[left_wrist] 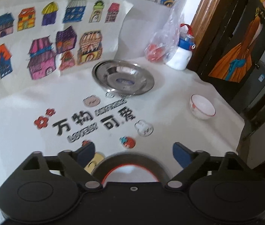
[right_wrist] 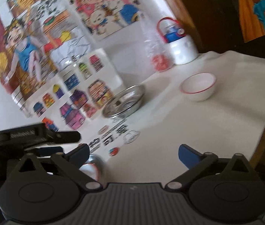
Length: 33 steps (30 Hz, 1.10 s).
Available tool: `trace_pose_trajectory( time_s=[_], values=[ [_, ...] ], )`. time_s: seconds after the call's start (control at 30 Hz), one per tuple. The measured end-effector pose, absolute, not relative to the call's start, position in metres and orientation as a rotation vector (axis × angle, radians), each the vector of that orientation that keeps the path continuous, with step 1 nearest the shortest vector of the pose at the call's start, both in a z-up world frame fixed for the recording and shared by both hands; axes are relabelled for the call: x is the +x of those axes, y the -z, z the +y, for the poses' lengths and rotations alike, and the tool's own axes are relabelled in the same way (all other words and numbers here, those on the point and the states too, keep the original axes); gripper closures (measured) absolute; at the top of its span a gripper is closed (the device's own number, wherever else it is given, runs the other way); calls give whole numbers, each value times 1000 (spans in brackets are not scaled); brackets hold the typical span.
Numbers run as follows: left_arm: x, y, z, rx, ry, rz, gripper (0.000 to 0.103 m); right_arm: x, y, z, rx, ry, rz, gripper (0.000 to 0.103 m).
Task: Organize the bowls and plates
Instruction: 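Move both grippers to the other red-rimmed white bowl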
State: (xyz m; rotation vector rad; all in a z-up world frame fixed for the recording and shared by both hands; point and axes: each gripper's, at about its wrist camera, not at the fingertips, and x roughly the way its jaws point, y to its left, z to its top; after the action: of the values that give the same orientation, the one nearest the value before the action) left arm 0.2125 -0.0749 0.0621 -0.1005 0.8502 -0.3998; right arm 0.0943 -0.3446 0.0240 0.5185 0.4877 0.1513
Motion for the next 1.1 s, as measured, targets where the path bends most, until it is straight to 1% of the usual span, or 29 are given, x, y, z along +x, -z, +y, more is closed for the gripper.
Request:
trace_pose_trajectory(
  time_s=[0.03,0.13,0.23,0.4,0.83,0.93,1.1],
  values=[
    [215,-63,-80,-103,402,842,1,92,-21,-351,515,-142,471,0],
    [224,-60,-94,-145,405,828,1,86,-14,-367,500,-108,453,0],
    [238,-52,-109,-185,402,864,1,85,-8,-388,491,-50,445,0],
    [258,-45,-141,-148,380,884,1,94,0,-423,502,25,432,0],
    [324,-30,-233,36,387,904,1,171,17,-482,522,132,442,0],
    [338,-25,-250,32,403,904,1,186,16,-481,509,121,421,0],
    [355,-16,-264,-24,418,902,1,214,17,-475,460,159,468,0]
  ],
)
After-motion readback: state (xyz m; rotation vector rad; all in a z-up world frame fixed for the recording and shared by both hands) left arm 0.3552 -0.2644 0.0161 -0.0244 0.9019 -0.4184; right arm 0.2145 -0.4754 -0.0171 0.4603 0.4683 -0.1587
